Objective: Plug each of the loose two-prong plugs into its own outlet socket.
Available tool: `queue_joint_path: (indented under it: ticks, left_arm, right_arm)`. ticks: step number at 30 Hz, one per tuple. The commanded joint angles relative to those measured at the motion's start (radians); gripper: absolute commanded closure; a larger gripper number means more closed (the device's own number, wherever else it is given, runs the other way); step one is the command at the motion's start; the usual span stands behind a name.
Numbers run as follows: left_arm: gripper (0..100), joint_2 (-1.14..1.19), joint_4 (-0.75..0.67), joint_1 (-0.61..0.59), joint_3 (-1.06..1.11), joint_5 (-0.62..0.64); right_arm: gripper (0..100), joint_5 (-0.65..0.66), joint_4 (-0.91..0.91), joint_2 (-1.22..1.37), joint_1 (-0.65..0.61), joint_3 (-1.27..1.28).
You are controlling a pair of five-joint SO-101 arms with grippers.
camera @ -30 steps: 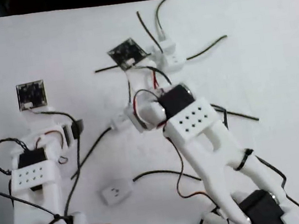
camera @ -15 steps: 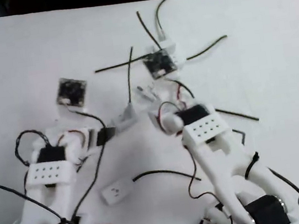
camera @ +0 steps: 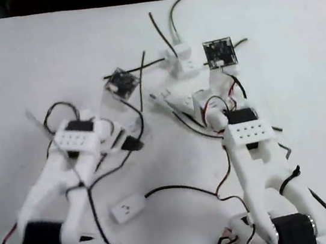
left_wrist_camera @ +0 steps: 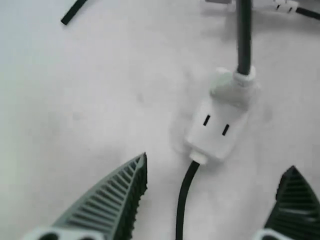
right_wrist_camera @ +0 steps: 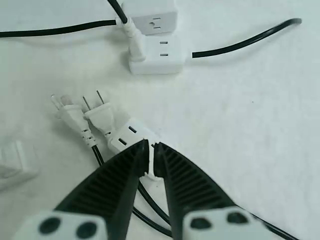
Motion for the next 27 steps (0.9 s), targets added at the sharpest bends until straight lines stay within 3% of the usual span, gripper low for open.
queue_joint_path:
  ticks: [1, 10, 14, 22, 27]
  left_arm:
    - [60, 0.225, 0.021, -0.002, -0.233, -0.015]
    - [65, 0.539, 0.026, -0.122, -0.68, -0.014]
    - [66, 0.625, 0.098, -0.14, -0.875, -0.005]
    - [65, 0.68, 0.46, -0.139, -1.263, 0.04]
    - [65, 0.685, 0.634, -0.14, -1.39, 0.043]
  right_arm:
    - [97.7, 0.002, -0.022, -0.028, 0.013, -0.005]
    - [97.7, 0.002, -0.022, -0.028, 0.008, -0.005]
    - [97.7, 0.002, -0.022, -0.028, 0.007, -0.005]
    - [97.7, 0.002, -0.022, -0.028, 0.004, -0.005]
    - [97.7, 0.002, -0.016, -0.028, -0.022, -0.003]
